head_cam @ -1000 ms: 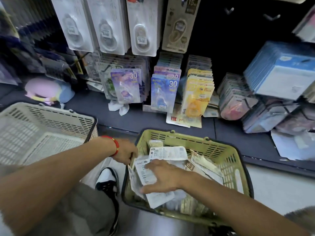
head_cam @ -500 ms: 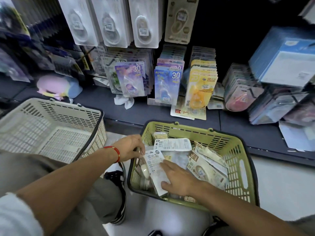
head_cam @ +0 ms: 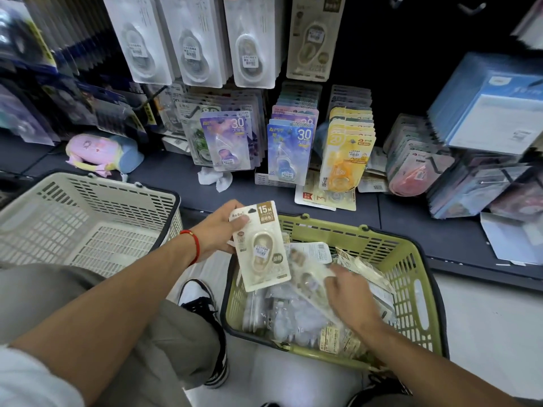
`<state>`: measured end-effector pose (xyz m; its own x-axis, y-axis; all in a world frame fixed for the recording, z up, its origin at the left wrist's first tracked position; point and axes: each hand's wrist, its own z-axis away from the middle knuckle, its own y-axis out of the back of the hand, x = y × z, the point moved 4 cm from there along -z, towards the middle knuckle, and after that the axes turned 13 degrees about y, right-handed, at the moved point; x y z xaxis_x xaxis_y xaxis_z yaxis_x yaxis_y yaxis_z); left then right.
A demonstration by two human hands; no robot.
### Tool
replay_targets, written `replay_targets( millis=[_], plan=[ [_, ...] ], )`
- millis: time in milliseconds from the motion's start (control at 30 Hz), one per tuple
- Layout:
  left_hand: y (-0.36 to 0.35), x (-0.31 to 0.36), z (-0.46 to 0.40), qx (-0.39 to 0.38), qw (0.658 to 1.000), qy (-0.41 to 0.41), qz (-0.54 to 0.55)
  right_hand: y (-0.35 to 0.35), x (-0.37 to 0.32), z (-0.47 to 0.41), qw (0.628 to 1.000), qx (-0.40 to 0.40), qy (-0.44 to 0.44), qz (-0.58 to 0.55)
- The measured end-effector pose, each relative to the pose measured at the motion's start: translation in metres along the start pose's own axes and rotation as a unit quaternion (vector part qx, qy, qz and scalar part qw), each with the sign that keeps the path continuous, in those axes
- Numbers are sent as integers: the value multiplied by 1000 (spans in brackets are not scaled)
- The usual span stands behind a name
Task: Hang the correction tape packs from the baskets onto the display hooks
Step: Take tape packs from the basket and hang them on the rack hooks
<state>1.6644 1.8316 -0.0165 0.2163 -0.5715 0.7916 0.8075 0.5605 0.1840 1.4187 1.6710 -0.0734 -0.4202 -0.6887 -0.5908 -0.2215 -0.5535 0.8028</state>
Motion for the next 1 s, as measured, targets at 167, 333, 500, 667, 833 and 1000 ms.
replay_targets(
  millis=[167, 333, 500, 667, 833, 1000],
  plan=[
    [-3, -4, -7, 82, 997, -1, 13, 42, 22, -4, 923, 230, -166, -262],
    [-38, -22, -11, 104, 984, 28, 144, 10, -34, -20, 828, 84, -184, -524],
    [-54, -28, -4, -27, 953, 79, 290, -29, -52, -30, 823, 94, -189, -528],
    [-44, -44, -3, 8, 967, 78, 243, -32, -34, -50, 969, 18, -63, -237],
    [-20, -52, -5, 73, 958, 77, 265, -44, 14, -66, 986, -83, 54, 131],
    [-15, -52, 1, 99, 950, 77, 286, -42, 23, -67, 953, -91, 97, 271]
  ],
)
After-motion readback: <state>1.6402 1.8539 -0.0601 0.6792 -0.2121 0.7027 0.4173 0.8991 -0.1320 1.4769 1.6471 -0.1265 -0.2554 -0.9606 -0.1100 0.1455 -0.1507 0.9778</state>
